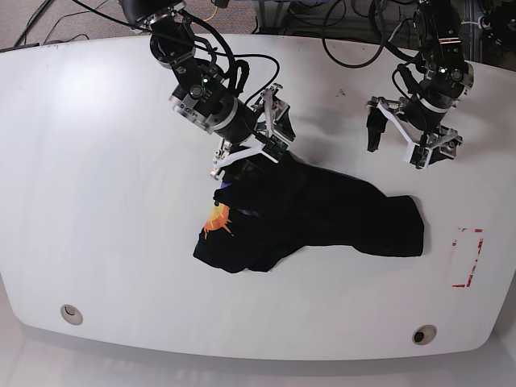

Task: Layout the t-shirt on the table in an organized manner, then fold the t-shirt properly
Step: 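Release the fabric and raise the right gripper off the shirt, then lower the right gripper onto the printed area and pinch the fabric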

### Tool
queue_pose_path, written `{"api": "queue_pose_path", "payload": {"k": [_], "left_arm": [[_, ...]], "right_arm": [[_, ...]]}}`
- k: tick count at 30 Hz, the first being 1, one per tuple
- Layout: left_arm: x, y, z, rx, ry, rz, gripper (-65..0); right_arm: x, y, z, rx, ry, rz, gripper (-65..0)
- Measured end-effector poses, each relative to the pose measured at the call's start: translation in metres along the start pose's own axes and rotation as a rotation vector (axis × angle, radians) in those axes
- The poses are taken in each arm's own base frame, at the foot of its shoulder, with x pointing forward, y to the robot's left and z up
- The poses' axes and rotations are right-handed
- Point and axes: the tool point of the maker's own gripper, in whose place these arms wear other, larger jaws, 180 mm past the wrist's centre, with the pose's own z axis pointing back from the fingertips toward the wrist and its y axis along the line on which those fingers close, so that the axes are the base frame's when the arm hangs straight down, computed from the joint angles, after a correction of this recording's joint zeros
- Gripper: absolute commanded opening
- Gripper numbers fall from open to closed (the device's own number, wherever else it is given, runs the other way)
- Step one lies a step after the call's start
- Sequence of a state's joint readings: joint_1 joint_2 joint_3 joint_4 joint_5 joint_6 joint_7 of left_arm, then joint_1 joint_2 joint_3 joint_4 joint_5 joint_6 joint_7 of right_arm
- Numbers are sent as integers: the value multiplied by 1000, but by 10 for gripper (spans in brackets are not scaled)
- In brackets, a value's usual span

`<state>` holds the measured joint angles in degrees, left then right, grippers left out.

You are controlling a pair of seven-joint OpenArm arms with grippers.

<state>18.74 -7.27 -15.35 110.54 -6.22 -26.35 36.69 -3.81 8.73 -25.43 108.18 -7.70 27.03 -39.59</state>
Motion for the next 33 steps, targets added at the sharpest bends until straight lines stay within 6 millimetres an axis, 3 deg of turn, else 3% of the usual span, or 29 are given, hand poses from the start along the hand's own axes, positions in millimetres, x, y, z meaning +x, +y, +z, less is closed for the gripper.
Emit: {"api": "queue_pose_path", "payload": {"k": [5, 12, 21, 33], "left_arm": [[3, 5, 1, 7, -5, -19, -94], [15, 16, 0, 24, -28, -48, -93], [20, 41, 6, 81, -33, -52, -92], [26, 97, 25, 237, -52, -24, -90]], "right_arm": [[8, -19, 1, -38, -31, -24, -212], [3, -54, -6, -109, -2, -58, -212], [17, -34, -35, -21, -9, -45, -212], [43, -45, -60, -15, -18, -22, -212]]}}
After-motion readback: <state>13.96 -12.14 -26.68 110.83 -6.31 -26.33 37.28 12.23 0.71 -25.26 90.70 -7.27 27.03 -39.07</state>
